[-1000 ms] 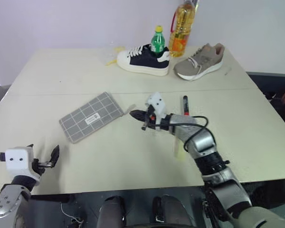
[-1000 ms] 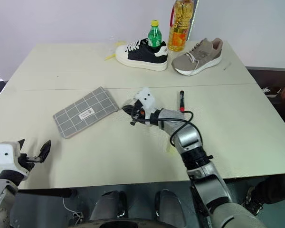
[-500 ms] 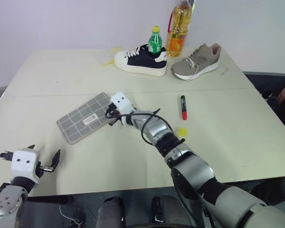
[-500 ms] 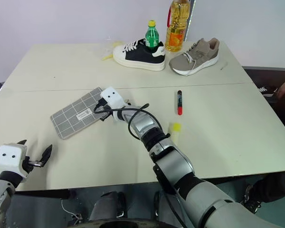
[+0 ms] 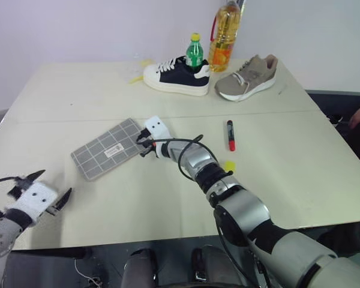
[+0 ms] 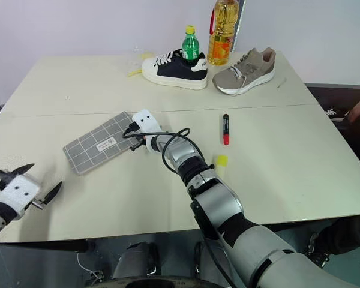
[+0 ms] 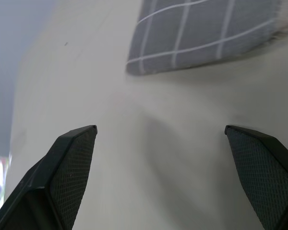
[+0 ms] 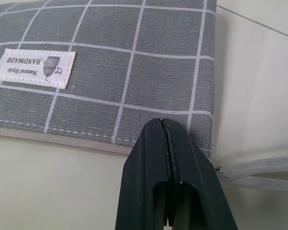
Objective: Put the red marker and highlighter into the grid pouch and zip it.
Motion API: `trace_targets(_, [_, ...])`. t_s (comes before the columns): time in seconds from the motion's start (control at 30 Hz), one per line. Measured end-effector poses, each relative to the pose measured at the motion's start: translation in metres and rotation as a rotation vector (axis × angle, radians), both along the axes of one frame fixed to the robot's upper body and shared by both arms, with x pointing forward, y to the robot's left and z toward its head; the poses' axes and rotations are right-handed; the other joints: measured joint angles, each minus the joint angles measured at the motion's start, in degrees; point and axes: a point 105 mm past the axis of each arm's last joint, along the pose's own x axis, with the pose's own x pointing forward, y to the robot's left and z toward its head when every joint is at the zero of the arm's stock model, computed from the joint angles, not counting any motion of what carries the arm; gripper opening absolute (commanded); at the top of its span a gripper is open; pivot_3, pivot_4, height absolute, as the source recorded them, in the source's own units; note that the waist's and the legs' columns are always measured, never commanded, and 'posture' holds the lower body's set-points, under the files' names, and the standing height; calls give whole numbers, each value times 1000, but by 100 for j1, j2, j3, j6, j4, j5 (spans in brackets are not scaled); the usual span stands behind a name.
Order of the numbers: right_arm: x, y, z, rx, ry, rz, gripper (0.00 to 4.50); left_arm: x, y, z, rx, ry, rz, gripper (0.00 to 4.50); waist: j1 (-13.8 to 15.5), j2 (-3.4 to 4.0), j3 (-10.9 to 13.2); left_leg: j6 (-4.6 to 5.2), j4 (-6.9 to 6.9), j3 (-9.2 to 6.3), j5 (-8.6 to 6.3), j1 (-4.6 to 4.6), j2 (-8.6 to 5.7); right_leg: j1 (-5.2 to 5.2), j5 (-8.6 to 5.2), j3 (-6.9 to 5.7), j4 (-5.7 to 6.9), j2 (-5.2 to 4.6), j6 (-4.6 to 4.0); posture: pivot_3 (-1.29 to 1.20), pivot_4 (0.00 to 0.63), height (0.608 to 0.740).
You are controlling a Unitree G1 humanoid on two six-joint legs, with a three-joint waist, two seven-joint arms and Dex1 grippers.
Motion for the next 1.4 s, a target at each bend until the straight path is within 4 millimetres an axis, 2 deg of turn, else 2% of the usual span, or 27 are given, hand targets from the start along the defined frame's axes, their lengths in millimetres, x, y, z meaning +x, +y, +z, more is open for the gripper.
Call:
trace_targets(0.1, [-1, 1, 0, 2, 1, 4, 18, 22, -15, 3, 67, -13, -145, 4500, -12, -1, -1, -5, -1, 14, 3, 0, 1, -9, 1, 0, 7, -3, 0, 0, 150, 705])
trace_targets(0.33, [0, 1, 1, 2, 2, 2, 18, 45, -31, 4, 145, -20, -331, 4500, -13, 0, -3, -7, -6, 41, 5, 2, 0, -17, 1, 0, 15, -11, 2, 0, 150, 705])
trace_targets(0.43, [0, 1, 1, 2, 2, 1, 0, 47, -35, 1, 152, -18, -383, 3686, -12, 0, -3, -7, -6, 46, 5, 3, 0, -19, 1, -1, 16, -13, 2, 0, 150, 705])
trace_targets(0.47, [0, 1, 1, 3, 1, 2, 0, 46, -37, -1, 151, -12, -400, 3063, -14, 0, -3, -7, -6, 48, 5, 3, 0, -20, 1, 0, 18, -14, 2, 0, 150, 705])
trace_targets(0.53, [0, 1, 2, 3, 0, 2, 0, 44, -40, -7, 144, 4, -433, 2155, -16, 0, -3, -7, -7, 57, 6, 1, 1, -16, 2, 0, 22, -15, 2, 0, 150, 705])
trace_targets(0.63, [0, 1, 1, 4, -1, 3, 0, 41, -48, -12, 132, 13, -475, 428, -19, -1, -3, -7, -6, 80, 6, 0, 2, -15, 2, 0, 23, -16, 3, 0, 150, 705])
trace_targets(0.67, [0, 0, 1, 5, -1, 2, 0, 42, -49, -9, 128, -2, -482, 75, -18, -2, -4, -7, -7, 81, 6, 1, 3, -14, 2, 0, 23, -16, 3, 0, 150, 705])
trace_targets(0.8, [-1, -1, 2, 20, -6, 1, 0, 41, -50, -8, 108, -10, -481, 31, -28, -1, -3, -7, -9, 94, 6, 1, 3, -18, 2, 0, 24, -19, 3, 0, 150, 705])
trace_targets(0.93, [2, -9, 8, 56, -58, -15, 0, 41, -59, -9, -45, -29, -424, 31, -28, -1, -3, -7, -8, 97, 6, -1, 4, -18, 3, 0, 24, -23, 4, 0, 150, 705])
trace_targets(1.0, [6, -20, 20, 73, -143, -8, 0, 40, -70, -8, -148, -24, -396, 31, -23, -3, -4, -6, -5, 94, 6, -7, 3, -20, 3, 1, 22, -23, 5, 0, 150, 705])
trace_targets(1.1, [11, -50, 48, 72, -283, 28, 827, 37, -90, 3, -303, -27, -365, 0, -16, -7, -6, -6, -2, 77, 6, -7, 2, -17, 3, 3, 22, -24, 6, 0, 150, 705])
trace_targets(1.2, [13, -88, 72, 36, -377, 36, 2341, 33, -108, 24, -459, -59, -329, 0, -32, -17, -12, -6, -6, 73, 6, 2, 3, -11, 3, 3, 22, -20, 6, 0, 150, 705])
trace_targets(1.33, [10, -122, 78, -10, -388, 48, 4373, 26, -124, 31, -563, -46, -292, 0, -50, -28, -19, -6, -11, 80, 6, 16, 2, -8, 3, 5, 21, -11, 6, 0, 150, 705])
trace_targets(1.4, [3, -132, 73, -44, -368, 88, 4373, 23, -129, 29, -608, -35, -264, 0, -39, -28, -19, -6, -11, 81, 6, 17, 4, -7, 2, 5, 19, -2, 5, 0, 150, 705])
